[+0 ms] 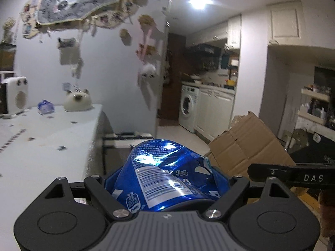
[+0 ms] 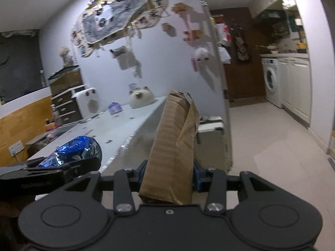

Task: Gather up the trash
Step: 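Carry the blue can and cardboard box with both grippers over the trash bin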

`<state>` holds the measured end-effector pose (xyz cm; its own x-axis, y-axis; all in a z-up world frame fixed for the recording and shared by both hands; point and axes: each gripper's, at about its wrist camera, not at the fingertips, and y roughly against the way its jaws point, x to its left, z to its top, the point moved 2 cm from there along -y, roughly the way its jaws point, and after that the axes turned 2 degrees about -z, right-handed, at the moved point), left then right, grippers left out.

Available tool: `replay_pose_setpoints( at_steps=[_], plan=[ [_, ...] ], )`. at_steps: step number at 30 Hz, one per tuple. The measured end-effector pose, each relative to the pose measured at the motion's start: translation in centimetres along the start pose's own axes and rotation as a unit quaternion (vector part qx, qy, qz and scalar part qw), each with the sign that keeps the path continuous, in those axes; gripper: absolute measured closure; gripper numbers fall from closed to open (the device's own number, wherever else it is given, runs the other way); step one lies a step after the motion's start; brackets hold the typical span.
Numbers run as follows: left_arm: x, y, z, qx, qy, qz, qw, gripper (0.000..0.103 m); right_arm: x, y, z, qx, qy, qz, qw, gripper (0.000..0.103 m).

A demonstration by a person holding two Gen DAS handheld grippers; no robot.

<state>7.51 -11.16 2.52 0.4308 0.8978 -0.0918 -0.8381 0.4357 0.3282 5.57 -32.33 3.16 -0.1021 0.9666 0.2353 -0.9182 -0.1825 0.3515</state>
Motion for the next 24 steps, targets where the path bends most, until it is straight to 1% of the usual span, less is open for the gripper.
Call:
replay_pose_setpoints(
  at_steps=[3, 7, 12, 18, 20, 24],
  plan=[
    [-1.7, -2.3, -0.8, 0.016, 0.003, -0.017, 0.9997, 0.017, -2.5, -0.2, -1.0, 0.011, -0.012, -0.018, 1.000, 0.060],
    [-3.4, -5.4, -2.3, 0.040, 0.007, -0.031, 0.9987, 0.017, -5.4, -1.0, -2.6, 0.031, -0.027, -0.041, 0.998, 0.060],
    [-3.9, -9.8, -4.9, 0.082, 0.022, -0.042, 0.9955, 0.017, -8.1, -2.9, -4.5, 0.059, -0.039, -0.061, 0.996, 0.060],
    [-2.5, -15.3, -8.6, 0.135, 0.044, -0.037, 0.9892, 0.017, -10.2, -6.7, -7.0, 0.102, -0.054, -0.071, 0.991, 0.060],
    [-1.6, -17.0, -9.9, 0.146, 0.057, -0.032, 0.9872, 0.017, -10.6, -8.5, -7.8, 0.117, -0.058, -0.072, 0.989, 0.060],
    [1.2, -20.5, -12.9, 0.175, 0.088, -0.014, 0.9806, 0.017, -10.7, -12.5, -9.7, 0.150, -0.064, -0.068, 0.984, 0.060]
  ],
)
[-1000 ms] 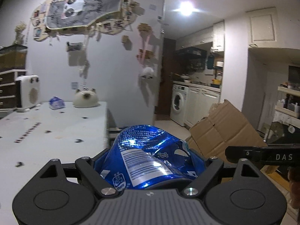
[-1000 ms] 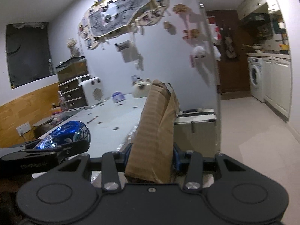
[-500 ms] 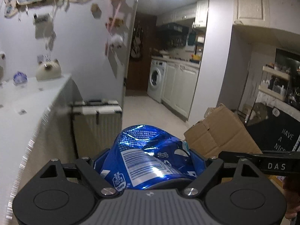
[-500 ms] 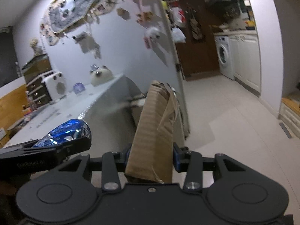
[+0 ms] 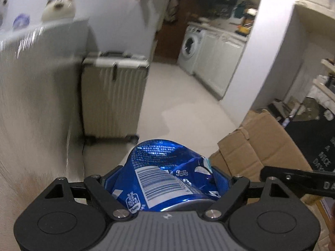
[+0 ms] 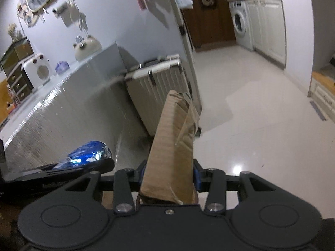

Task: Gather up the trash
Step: 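Carry the blue can and cardboard box with both grippers over the trash bin, then open both grippers to drop the blue can and cardboard box into the bin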

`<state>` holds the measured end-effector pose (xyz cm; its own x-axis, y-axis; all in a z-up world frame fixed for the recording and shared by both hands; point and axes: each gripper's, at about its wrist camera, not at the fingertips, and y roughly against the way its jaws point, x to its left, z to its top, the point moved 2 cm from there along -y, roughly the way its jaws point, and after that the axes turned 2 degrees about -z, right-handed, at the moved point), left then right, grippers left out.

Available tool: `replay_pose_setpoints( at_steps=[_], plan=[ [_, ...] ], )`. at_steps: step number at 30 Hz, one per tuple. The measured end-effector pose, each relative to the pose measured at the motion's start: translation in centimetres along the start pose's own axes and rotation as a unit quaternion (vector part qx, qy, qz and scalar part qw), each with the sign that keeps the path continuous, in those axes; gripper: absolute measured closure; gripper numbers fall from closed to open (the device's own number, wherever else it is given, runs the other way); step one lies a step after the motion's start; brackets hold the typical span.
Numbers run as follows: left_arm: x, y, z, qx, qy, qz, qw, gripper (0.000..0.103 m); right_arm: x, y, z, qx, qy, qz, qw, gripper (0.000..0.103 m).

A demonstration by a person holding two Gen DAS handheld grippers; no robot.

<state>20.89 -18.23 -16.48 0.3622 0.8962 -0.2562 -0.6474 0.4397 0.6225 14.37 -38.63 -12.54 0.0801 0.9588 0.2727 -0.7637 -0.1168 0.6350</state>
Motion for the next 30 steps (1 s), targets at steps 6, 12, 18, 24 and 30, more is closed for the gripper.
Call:
replay_pose_setpoints(
  at_steps=[6, 12, 18, 24, 30],
  plan=[
    [5.1, -5.2, -1.7, 0.044, 0.050, 0.013, 0.9977, 0.017, 0.9, -7.1, -1.2, 0.056, -0.018, 0.010, 0.998, 0.060],
    [9.2, -10.1, -3.7, 0.082, 0.083, 0.030, 0.9927, 0.017, 1.2, -14.7, -3.9, 0.118, -0.057, 0.003, 0.991, 0.060],
    [12.5, -14.8, -6.9, 0.133, 0.126, 0.036, 0.9824, 0.017, 1.8, -21.0, -7.3, 0.165, -0.049, -0.033, 0.984, 0.060],
    [15.3, -18.7, -8.5, 0.162, 0.200, 0.032, 0.9658, 0.001, 1.9, -25.0, -8.5, 0.189, -0.042, -0.044, 0.980, 0.060],
    [16.8, -20.2, -10.1, 0.189, 0.228, 0.051, 0.9538, 0.000, 1.2, -28.4, -10.0, 0.219, -0.044, -0.058, 0.973, 0.060]
  ],
)
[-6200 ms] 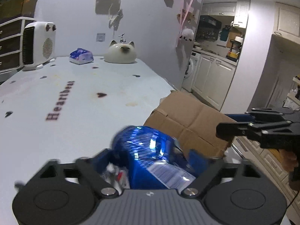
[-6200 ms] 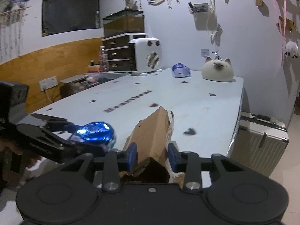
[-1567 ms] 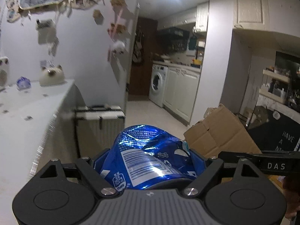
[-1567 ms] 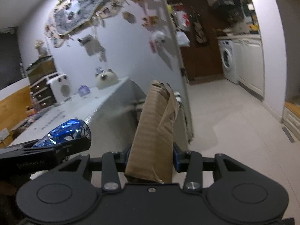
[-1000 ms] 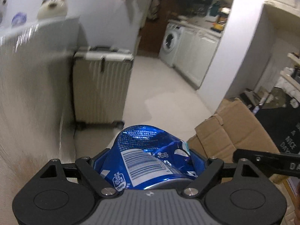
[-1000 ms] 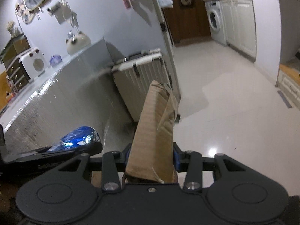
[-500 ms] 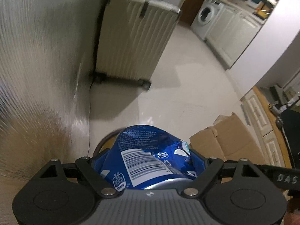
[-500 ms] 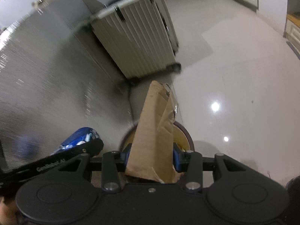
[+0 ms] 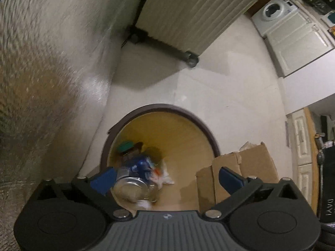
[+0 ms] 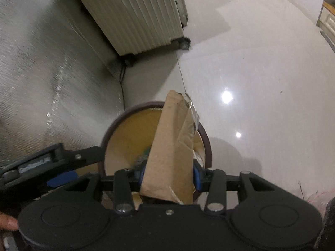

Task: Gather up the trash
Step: 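Open both grippers to drop the blue can and cardboard box into the bin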

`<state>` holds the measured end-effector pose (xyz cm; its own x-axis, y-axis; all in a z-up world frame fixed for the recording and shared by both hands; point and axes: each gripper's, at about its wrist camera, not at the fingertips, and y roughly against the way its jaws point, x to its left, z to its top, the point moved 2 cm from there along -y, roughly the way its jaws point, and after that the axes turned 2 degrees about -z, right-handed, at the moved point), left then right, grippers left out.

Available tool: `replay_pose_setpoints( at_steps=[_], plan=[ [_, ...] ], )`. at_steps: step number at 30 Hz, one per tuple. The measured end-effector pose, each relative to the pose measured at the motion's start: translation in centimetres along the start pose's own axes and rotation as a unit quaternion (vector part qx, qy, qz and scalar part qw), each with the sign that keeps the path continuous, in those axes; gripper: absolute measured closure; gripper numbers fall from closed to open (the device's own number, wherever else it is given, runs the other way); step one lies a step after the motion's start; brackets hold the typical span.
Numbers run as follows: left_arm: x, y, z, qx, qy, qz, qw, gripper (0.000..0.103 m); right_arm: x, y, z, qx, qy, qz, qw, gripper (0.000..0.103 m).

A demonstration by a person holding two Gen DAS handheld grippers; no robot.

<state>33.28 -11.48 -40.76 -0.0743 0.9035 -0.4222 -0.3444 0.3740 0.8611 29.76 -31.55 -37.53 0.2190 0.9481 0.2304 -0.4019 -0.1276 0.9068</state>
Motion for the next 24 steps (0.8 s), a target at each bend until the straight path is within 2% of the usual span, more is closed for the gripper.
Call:
replay_pose_setpoints(
  at_steps=[5, 8, 15, 17, 18, 19, 20, 21, 24],
  plan=[
    [0.4, -0.2, -0.2, 0.009, -0.013, 0.036, 0.9992, 0.000, 0.3, -2.2, -0.2, 0.027, 0.013, -0.009, 1.000, 0.060],
    [0.6, -0.5, -0.3, 0.015, -0.021, 0.052, 0.9983, 0.000, 0.9, -2.6, -0.1, 0.025, 0.035, -0.011, 0.999, 0.059],
    [1.3, 0.0, 0.0, 0.012, -0.025, 0.090, 0.9956, 0.000, 2.2, -3.3, 0.5, 0.016, 0.036, 0.056, 0.998, 0.057],
    [1.6, 0.1, 0.4, 0.007, -0.017, 0.091, 0.9957, 0.000, 2.2, -3.7, 0.5, 0.021, 0.018, 0.085, 0.996, 0.051],
    [1.6, 0.1, 0.5, 0.005, -0.014, 0.092, 0.9957, 0.000, 2.0, -3.9, 0.4, 0.021, 0.008, 0.087, 0.996, 0.042],
    [1.6, 0.1, 0.5, 0.004, -0.013, 0.093, 0.9956, 0.000, 1.8, -4.0, 0.3, 0.019, 0.001, 0.084, 0.996, 0.029],
    [1.6, 0.1, 0.6, 0.006, -0.015, 0.096, 0.9952, 0.000, 1.5, -4.1, 0.2, 0.019, -0.002, 0.072, 0.997, 0.023],
    [1.5, 0.0, 0.6, 0.007, -0.019, 0.101, 0.9947, 0.000, 1.1, -4.1, 0.2, 0.019, -0.003, 0.056, 0.998, 0.019],
    [1.3, -0.2, 0.4, 0.011, -0.030, 0.109, 0.9935, 0.000, 0.2, -4.0, 0.1, 0.021, -0.013, 0.040, 0.999, 0.017]
  ],
)
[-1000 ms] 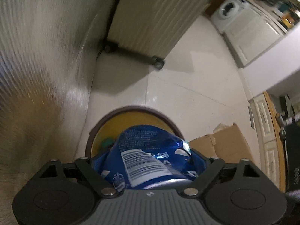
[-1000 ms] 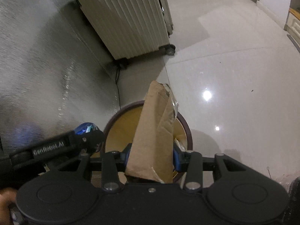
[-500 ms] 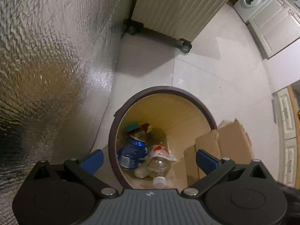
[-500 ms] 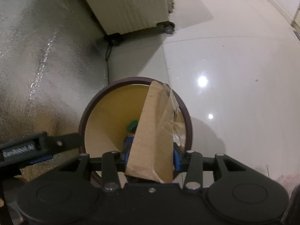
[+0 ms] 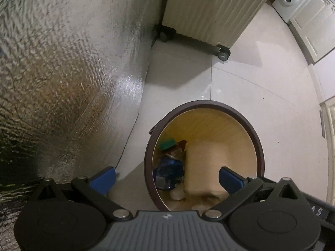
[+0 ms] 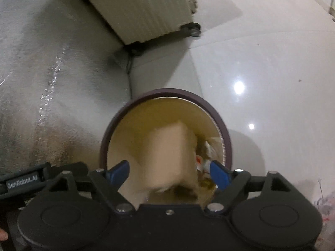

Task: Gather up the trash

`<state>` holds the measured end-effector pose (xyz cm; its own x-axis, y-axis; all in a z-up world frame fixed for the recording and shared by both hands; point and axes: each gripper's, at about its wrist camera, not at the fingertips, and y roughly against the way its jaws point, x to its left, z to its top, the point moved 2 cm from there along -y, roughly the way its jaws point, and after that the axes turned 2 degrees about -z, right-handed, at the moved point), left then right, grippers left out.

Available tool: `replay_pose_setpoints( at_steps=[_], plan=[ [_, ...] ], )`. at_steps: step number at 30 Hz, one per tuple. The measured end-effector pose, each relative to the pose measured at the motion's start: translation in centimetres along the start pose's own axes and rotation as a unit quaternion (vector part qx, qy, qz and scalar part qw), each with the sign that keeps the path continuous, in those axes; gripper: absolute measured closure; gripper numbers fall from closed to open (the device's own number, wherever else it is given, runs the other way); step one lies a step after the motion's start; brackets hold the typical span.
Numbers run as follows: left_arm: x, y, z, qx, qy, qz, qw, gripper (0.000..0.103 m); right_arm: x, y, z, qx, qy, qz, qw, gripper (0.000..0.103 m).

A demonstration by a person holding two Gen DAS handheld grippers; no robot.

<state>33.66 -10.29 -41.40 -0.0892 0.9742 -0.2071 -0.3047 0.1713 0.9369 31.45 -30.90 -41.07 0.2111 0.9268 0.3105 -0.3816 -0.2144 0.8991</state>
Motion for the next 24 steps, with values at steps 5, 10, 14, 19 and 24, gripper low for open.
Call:
replay_pose_setpoints(
  at_steps=[5, 10, 14, 19, 24],
  plan=[
    [-0.2, -0.4, -0.2, 0.004, -0.012, 0.009, 0.9999, 0.000, -0.3, -0.1, -0.1, 0.008, 0.001, -0.009, 1.000, 0.012],
    [-0.3, -0.4, -0.2, 0.012, -0.024, 0.017, 0.9995, 0.000, -0.1, -0.4, -0.4, 0.021, 0.018, -0.017, 0.999, 0.004],
    [-0.4, -0.4, -0.3, 0.017, -0.032, 0.023, 0.9991, 0.000, -0.3, 0.1, -0.6, 0.019, 0.022, -0.023, 0.999, 0.000],
    [-0.8, -0.2, -0.5, 0.024, -0.053, 0.021, 0.9981, 0.000, -1.0, 0.7, -0.3, 0.013, 0.006, -0.017, 1.000, 0.000],
    [-1.3, 0.7, -1.0, 0.023, -0.073, 0.022, 0.9968, 0.000, -0.9, 1.9, -0.4, 0.009, 0.017, -0.042, 0.999, 0.000]
  ],
)
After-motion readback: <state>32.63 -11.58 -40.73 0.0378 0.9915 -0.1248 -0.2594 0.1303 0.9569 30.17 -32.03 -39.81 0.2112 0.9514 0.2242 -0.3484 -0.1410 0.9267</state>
